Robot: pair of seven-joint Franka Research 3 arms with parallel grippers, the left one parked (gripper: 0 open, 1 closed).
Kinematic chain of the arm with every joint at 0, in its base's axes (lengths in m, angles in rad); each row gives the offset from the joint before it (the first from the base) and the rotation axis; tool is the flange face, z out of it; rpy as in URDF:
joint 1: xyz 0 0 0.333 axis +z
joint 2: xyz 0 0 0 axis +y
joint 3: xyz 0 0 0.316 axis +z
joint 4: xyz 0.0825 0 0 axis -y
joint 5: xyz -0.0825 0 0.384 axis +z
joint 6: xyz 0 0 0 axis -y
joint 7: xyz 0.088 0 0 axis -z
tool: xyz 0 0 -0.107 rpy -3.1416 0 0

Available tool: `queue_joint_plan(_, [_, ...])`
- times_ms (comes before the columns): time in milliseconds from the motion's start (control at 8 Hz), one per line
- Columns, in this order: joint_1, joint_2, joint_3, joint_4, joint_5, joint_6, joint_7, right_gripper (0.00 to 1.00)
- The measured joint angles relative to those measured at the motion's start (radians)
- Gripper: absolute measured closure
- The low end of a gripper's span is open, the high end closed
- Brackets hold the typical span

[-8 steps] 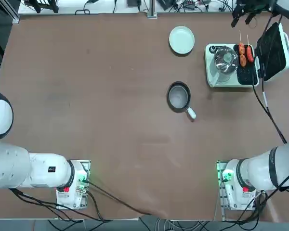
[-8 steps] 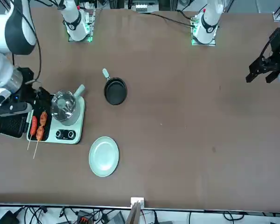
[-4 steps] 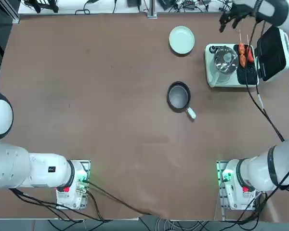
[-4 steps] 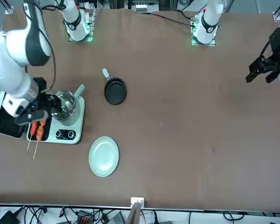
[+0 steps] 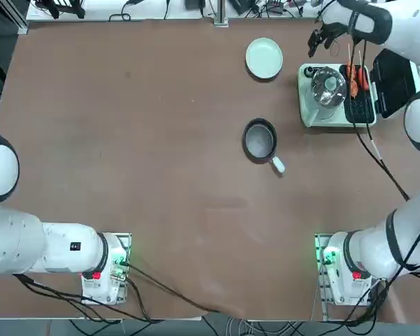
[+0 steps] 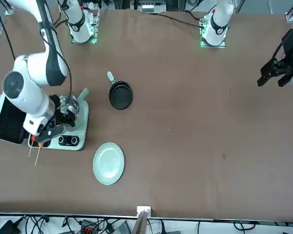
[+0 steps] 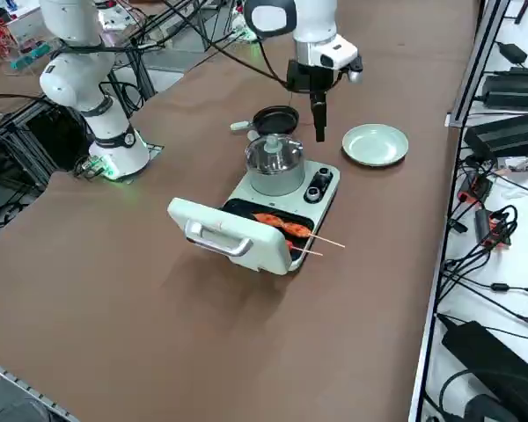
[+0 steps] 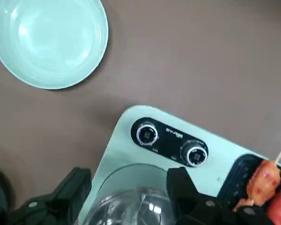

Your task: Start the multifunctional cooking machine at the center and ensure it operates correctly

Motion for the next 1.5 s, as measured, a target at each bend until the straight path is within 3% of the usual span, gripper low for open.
queue_joint_plan(375, [-0.003, 0.074, -0.001, 0.036, 0.005, 0.019, -0.085, 0.01])
queue_joint_plan(750, [-0.023, 0.131, -0.012, 0.079, 0.111, 0.021, -0.263, 0.04])
queue_joint_plan(1125, [-0.032, 0.190, -0.015, 0.125, 0.119, 0.021, -0.301, 0.06])
queue_joint_plan(1500, [-0.030, 0.230, -0.041, 0.142, 0.109, 0.020, -0.337, 0.09])
